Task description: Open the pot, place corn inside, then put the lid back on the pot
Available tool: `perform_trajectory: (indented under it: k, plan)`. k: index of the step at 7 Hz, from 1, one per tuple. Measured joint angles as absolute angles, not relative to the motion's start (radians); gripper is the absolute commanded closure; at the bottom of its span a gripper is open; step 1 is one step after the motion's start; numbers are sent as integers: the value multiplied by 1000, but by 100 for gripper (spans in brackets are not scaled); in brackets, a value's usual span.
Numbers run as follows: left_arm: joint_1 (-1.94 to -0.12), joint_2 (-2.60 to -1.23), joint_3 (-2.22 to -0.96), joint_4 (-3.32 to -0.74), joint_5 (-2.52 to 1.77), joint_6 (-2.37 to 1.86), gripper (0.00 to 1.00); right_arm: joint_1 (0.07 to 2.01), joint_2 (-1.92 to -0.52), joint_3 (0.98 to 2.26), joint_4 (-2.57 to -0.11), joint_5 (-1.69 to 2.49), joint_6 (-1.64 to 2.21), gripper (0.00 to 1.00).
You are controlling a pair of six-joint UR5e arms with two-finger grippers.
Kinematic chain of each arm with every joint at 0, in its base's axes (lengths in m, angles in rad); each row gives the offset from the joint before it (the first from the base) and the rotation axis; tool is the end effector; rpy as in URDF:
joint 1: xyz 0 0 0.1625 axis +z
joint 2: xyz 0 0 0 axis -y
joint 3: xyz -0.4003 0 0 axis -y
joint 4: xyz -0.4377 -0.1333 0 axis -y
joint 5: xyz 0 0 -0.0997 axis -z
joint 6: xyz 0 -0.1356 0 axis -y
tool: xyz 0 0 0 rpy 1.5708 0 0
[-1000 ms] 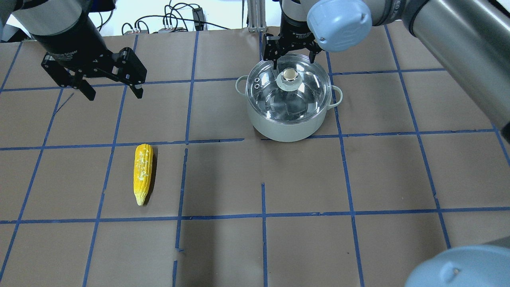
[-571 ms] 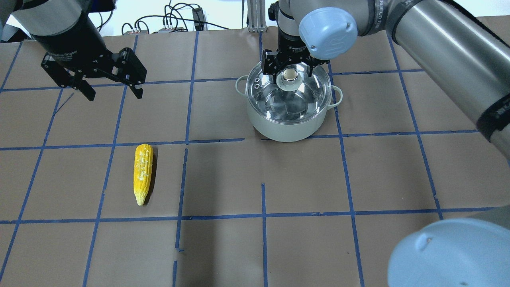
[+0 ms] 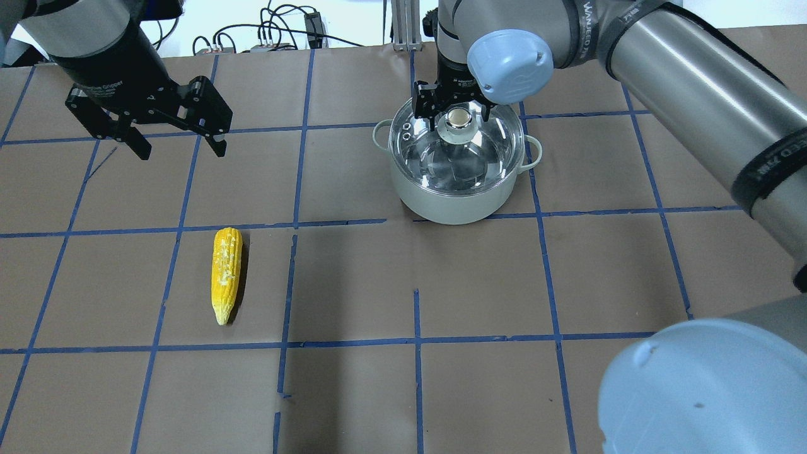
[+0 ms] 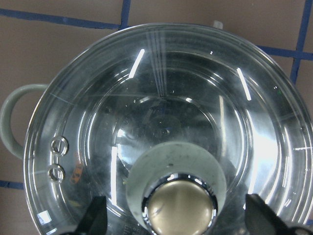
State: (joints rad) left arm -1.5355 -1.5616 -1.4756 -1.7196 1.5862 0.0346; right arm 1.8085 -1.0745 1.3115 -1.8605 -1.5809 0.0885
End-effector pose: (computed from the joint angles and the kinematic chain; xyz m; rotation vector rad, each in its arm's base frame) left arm -0.1126 -0.5295 0.4685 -0.0006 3.1270 0.0702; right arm 0.2984 -0.6714 0.2816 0.2335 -3.1304 0.0842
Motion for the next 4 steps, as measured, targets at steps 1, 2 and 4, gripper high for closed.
perform_trajectory:
  k: [1, 2, 4]
  plan:
    - [-1536, -1562, -1476, -1720, 1586, 35, 0, 1809, -1074, 1313, -1873, -1582, 88, 13]
    - [-1536, -1562, -1476, -1720, 1586, 35, 0, 1809, -1075, 1316, -1878, -1582, 86, 30]
    - [-1536, -1563, -1476, -1720, 1586, 35, 0, 1809, -1077, 1322, -1875, -1584, 83, 93]
